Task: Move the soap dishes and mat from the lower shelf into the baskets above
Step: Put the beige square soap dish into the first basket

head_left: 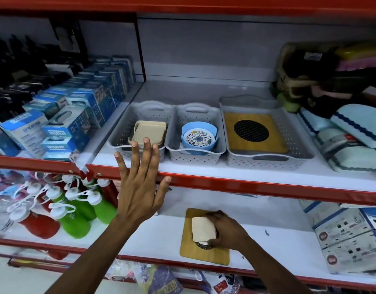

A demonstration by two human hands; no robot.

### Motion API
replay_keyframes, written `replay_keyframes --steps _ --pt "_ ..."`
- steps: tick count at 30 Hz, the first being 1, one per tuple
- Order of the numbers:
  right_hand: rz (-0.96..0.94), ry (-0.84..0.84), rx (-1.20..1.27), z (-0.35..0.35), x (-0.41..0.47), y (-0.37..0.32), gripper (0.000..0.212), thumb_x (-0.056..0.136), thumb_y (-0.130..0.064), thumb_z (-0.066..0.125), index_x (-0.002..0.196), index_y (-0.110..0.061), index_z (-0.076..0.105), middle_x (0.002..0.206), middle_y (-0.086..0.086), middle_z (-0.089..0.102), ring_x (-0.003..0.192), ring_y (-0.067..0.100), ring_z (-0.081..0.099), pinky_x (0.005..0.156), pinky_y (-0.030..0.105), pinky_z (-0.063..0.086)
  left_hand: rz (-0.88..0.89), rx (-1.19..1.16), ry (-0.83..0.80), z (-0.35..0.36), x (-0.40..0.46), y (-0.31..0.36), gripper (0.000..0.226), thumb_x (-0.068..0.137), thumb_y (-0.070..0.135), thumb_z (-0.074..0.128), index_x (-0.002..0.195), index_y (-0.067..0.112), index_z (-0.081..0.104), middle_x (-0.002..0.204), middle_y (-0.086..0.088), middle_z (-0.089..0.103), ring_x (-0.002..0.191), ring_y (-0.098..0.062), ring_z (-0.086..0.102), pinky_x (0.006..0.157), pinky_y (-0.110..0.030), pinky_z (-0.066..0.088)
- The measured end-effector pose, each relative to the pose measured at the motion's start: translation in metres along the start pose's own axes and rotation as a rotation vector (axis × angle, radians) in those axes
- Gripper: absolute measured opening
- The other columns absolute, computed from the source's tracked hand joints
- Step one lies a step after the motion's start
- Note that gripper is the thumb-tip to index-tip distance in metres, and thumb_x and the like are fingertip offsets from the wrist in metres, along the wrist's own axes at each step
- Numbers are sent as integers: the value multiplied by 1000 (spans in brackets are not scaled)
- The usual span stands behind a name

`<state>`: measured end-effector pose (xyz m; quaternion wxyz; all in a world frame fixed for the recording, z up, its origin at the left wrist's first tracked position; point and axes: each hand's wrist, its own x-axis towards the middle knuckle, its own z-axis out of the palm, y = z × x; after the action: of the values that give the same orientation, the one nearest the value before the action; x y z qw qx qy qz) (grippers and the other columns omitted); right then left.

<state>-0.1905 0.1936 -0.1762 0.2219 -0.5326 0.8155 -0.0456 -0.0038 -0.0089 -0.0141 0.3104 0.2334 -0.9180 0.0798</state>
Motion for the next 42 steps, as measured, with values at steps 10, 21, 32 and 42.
replay_keyframes --steps 10,21,32,42 --pt "-174 642 309 -77 -85 -71 88 72 -55 78 146 -22 42 141 -12 52 122 -3 43 104 0 26 -47 -51 -51 -4 -20 -14 76 97 53 26 156 9 8 167 -10 -4 155 -32 -3 124 -61 -1" --pt "-157 842 458 -187 -105 -144 93 67 -45 85 147 -31 39 128 -10 59 110 3 54 95 18 47 -88 -96 -88 -4 -25 -16 77 97 56 22 155 6 9 166 -18 7 155 -32 5 124 -60 10" --pt "-127 808 488 -222 -82 -151 91 63 -37 92 141 -23 48 113 -8 65 94 -2 57 77 2 45 -88 -117 -71 -7 -26 -15 79 96 56 29 155 7 12 166 -15 14 155 -29 11 123 -57 13" --pt "-49 512 188 -289 48 -179 93 49 -57 89 126 -17 56 134 7 60 116 26 57 88 36 53 -84 -145 -59 -8 -27 -14 81 94 56 37 155 7 16 166 -11 14 155 -24 11 124 -51 10"
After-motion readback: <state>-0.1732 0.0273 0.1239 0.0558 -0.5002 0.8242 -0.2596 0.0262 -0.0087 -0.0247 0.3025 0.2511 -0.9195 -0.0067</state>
